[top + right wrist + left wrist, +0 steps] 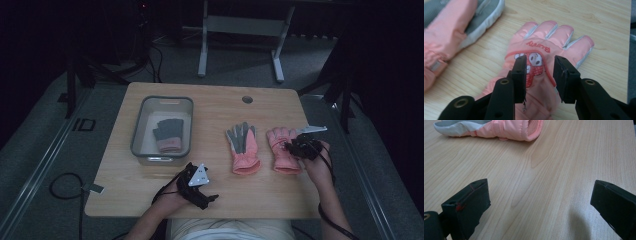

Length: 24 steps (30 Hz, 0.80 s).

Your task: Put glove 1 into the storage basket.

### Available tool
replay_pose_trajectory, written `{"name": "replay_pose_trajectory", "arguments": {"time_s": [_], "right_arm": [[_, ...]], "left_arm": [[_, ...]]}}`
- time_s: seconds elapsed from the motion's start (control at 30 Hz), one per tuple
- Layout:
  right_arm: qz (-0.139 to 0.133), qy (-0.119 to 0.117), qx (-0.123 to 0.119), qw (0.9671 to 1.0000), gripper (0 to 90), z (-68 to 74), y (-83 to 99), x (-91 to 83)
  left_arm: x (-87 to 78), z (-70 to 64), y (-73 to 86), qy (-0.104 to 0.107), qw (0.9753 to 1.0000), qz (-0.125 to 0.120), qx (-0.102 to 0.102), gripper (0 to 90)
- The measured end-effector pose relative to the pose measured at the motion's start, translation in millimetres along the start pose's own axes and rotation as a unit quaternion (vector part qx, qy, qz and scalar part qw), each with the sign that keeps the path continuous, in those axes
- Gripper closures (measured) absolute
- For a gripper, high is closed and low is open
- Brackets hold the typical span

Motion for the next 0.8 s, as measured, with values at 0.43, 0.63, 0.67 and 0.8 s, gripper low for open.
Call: {"name": "replay_pose_trajectory", "arguments": {"time_s": [0.43,0.63,0.67,0.8], "right_arm": [[0.028,0.002,0.016,0.9995,71.1,2.8,14.8,27.0],[0.025,0.023,0.017,0.9993,83.2,8.5,14.5,29.3],[0.022,0.024,0.023,0.9992,84.4,8.3,14.9,28.8],[0.015,0.025,0.04,0.9988,86.9,7.7,10.6,21.4]], "left_arm": [[1.2,0.4,0.4,0.001,1.0,0.002,-0.001,2.1],[0.8,0.2,0.5,0.001,1.0,0.0,-0.001,2.0],[0.8,0.4,0.6,0.001,1.0,-0.001,-0.002,2.0],[0.6,1.0,0.6,0.002,1.0,-0.001,-0.002,2.0]]}}
Point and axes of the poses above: each handheld gripper's, and its own axes: x roughly forward along the jaws, y roughly out of its underside, z roughly to its left, the point moved 4 cm from there along x, roughly forward along the jaws, and after that the axes turned 3 degrees about x, right-handed, at the moved point
